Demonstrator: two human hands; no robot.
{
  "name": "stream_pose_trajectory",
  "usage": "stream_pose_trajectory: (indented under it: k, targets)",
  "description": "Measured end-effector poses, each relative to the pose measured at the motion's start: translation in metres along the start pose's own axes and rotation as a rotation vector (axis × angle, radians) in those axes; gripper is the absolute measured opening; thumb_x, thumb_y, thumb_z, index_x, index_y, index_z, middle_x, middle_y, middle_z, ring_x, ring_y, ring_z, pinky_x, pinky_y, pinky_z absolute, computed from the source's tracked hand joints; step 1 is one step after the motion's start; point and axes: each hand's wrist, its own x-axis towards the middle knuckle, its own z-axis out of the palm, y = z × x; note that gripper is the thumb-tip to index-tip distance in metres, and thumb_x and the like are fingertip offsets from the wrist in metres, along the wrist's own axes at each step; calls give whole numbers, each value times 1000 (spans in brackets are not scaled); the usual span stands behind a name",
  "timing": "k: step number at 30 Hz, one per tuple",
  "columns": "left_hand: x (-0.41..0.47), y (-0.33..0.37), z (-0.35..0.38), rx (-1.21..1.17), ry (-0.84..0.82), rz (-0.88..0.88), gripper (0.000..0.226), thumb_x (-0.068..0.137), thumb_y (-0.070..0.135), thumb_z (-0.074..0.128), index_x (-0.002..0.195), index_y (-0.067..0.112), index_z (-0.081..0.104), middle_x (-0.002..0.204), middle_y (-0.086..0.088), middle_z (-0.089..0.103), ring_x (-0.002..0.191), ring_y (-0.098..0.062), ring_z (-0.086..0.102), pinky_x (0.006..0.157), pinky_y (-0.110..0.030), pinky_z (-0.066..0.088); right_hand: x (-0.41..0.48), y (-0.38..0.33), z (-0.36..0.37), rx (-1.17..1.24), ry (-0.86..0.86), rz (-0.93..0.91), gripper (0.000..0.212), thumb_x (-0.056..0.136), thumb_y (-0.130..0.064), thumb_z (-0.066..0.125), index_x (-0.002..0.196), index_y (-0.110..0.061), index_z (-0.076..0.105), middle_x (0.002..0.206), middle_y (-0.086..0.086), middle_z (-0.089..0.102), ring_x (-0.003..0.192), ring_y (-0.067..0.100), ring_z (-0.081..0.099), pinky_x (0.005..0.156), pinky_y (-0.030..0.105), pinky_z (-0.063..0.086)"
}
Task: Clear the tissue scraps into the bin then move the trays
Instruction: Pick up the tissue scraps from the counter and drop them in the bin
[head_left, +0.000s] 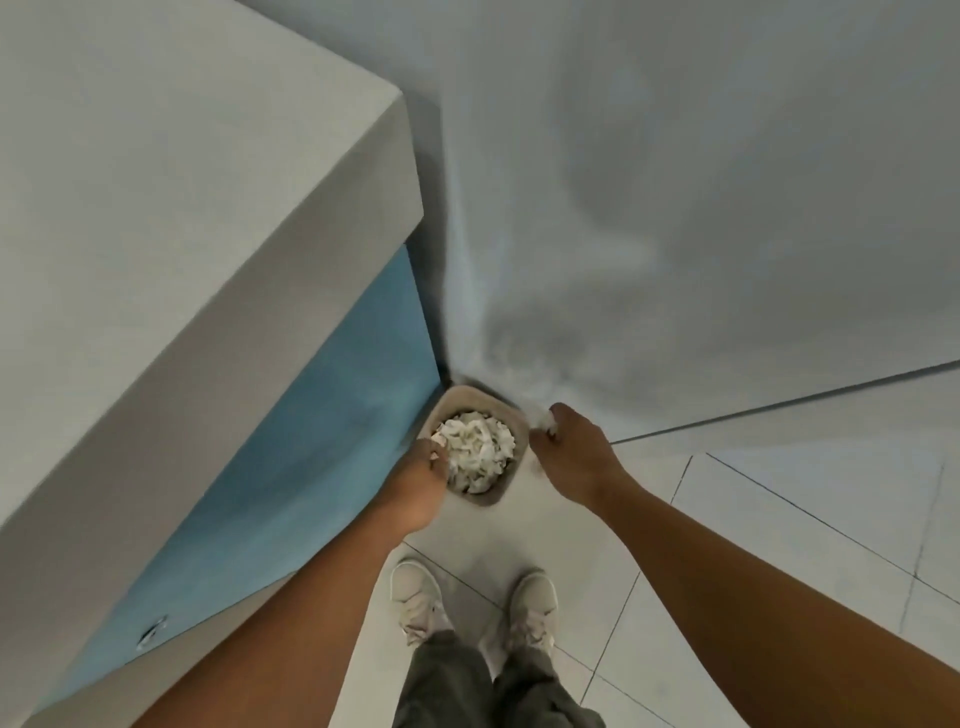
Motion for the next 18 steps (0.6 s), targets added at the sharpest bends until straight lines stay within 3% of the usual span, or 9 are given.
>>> stream_pose_trajectory:
  k: [3, 5, 8, 10, 13, 16, 18]
  targets:
    - [34, -23, 29, 30, -55, 24, 28, 101, 18, 41, 124, 21, 56, 117, -5, 57, 88, -19, 52, 61, -24, 40, 19, 29, 26, 152, -24, 45, 17, 95, -32, 48, 101, -17, 42, 89, 3, 57, 83, 27, 58, 61, 31, 40]
    - [56, -35, 47, 71, -41, 58, 30, 97, 14, 50, 124, 22, 60, 122, -5, 60, 94, -20, 56, 64, -22, 41, 27, 52, 45, 242, -24, 48, 19, 88, -41, 46, 96, -24, 45, 86, -1, 56, 84, 27, 59, 68, 37, 48]
    - [87, -51, 73, 111, -16, 74, 29, 94, 15, 57, 121, 21, 64, 122, -4, 63, 95, -18, 58, 72, -20, 41, 34, 88, 74, 271, -21, 71, 31, 79, -47, 38, 87, -24, 57, 72, -8, 52, 73, 20, 51, 59, 29, 36]
    - [109, -62, 91, 141, -22, 78, 28, 92, 16, 61, 120, 20, 66, 122, -5, 64, 100, -21, 60, 75, -22, 45, 39, 103, 88, 324, -28, 132, 43, 83, -41, 33, 95, -12, 61, 75, -2, 55, 76, 23, 51, 62, 29, 35]
    - [138, -77, 119, 173, -26, 107, 28, 90, 15, 65, 117, 18, 68, 124, -7, 65, 110, -24, 60, 83, -23, 45, 44, 129, 103, 317, -41, 156, 32, 98, -16, 33, 111, -10, 63, 96, 3, 61, 87, 22, 55, 73, 27, 40]
    - [165, -88, 142, 164, -13, 99, 26, 91, 11, 62, 115, 17, 68, 124, -7, 65, 114, -25, 58, 85, -22, 44, 49, 151, 114, 249, -38, 132, 35, 98, -7, 35, 117, -14, 63, 101, 1, 64, 79, 13, 59, 62, 19, 41]
    - [178, -91, 153, 176, -10, 110, 30, 91, 10, 61, 120, 17, 65, 126, -7, 64, 119, -25, 57, 90, -23, 43, 53, 162, 121, 236, -4, 138, 36, 96, -6, 37, 118, -18, 64, 106, -1, 64, 84, 14, 61, 61, 14, 42]
